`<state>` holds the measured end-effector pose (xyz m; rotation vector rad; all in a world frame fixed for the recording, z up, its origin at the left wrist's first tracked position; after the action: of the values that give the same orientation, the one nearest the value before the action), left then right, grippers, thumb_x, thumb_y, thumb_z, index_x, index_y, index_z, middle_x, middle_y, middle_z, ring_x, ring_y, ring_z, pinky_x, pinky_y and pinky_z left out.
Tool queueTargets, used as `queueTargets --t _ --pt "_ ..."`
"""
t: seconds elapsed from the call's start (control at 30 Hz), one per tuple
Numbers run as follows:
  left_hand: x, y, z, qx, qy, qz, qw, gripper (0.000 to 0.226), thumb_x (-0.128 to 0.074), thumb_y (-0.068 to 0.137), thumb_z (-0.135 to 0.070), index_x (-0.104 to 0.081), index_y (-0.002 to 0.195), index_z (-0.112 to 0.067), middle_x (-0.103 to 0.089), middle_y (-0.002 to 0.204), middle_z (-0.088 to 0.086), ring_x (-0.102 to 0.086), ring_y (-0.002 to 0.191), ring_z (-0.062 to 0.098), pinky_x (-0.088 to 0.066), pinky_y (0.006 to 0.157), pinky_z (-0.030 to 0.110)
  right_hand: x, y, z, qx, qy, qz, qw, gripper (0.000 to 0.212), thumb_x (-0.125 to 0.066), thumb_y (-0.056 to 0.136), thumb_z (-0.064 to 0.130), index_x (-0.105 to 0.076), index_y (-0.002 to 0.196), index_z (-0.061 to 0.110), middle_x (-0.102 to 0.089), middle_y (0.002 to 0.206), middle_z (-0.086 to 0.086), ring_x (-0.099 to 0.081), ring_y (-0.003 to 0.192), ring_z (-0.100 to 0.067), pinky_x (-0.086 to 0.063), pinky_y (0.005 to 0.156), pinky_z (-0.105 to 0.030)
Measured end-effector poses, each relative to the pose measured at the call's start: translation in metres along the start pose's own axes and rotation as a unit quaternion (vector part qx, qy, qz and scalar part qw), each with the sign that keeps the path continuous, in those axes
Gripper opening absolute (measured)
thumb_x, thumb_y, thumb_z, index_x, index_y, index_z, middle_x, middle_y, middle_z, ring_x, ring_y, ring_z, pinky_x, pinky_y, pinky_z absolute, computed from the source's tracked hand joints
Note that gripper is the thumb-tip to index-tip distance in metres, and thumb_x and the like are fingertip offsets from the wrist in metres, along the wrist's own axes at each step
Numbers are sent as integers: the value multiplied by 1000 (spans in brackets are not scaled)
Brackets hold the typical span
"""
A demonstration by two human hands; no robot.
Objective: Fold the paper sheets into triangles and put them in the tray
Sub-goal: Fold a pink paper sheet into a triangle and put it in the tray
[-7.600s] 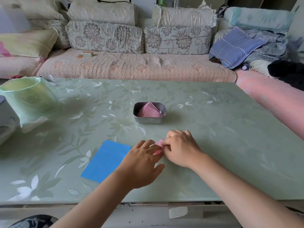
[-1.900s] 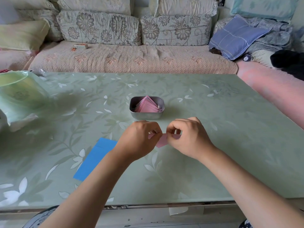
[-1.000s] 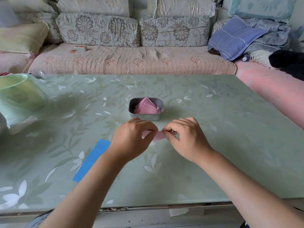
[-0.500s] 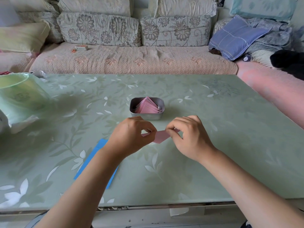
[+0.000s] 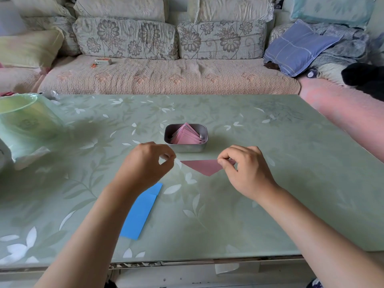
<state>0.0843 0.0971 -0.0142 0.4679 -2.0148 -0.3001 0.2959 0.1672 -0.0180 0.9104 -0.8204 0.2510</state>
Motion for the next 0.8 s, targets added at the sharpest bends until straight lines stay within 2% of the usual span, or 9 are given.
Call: queueTargets --t 0.07,0.13,0.23,0.3,0.5,0.67,0.8 --pt "0 -2 -18 -43 -18 -26 999 10 -72 85 -18 -76 91 -25 -69 83 -12 -62 82 9 -51 71 29 -2 -1 4 10 7 4 1000 15 -70 86 11 -64 77 21 -63 74 12 -60 67 -10 -43 77 -42" --pt "-9 -6 -38 -86 -33 -17 996 12 -74 85 -24 -76 97 -23 -71 90 -13 -63 92 12 -52 73 30 -6 -1 11 22 17 14 1000 13 -69 86 12 -65 77 20 -65 74 11 -62 68 -12 -44 78 -43" --pt "-22 -11 -55 -115 -26 -13 993 5 -73 86 -27 -77 90 -26 -72 83 -12 -64 83 15 -52 66 32 -11 -2 18 34 26 26 999 9 -69 86 14 -66 80 21 -66 76 11 -63 70 -11 -43 79 -43" --pt "-30 -12 -58 -109 -29 -1 994 6 -71 87 -26 -76 83 -26 -70 77 -11 -62 77 14 -51 63 34 -12 -2 20 35 27 25 999 9 -70 84 14 -67 81 22 -66 76 12 -64 72 -10 -43 79 -43" --pt "-35 -15 -60 -108 -40 10 993 6 -69 85 -25 -73 81 -27 -66 74 -11 -59 76 9 -51 62 34 -10 -4 32 46 23 6 999 5 -69 79 18 -66 76 20 -65 73 13 -60 68 -13 -43 75 -41" --pt "-36 -13 -60 -124 -21 24 992 8 -65 88 -19 -69 82 -23 -65 77 -9 -58 80 14 -50 63 39 -9 -2 30 38 11 8 999 9 -68 77 15 -63 72 20 -64 69 13 -59 64 -13 -43 74 -41" --pt "-26 -6 -43 -99 13 13 995 10 -64 89 -18 -68 82 -22 -64 79 -10 -59 85 15 -52 62 39 -5 0 11 3 5 3 1000 15 -70 83 12 -62 74 20 -62 69 12 -59 62 -15 -43 79 -42"
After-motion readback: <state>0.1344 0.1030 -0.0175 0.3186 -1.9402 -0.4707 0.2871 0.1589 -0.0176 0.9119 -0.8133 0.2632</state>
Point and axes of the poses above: each hand's wrist, its own y-axis towards the middle knuckle, its own x-axis out of the back of the hand, z = x × y, the point moved 10 cm from there along y, towards the middle knuckle
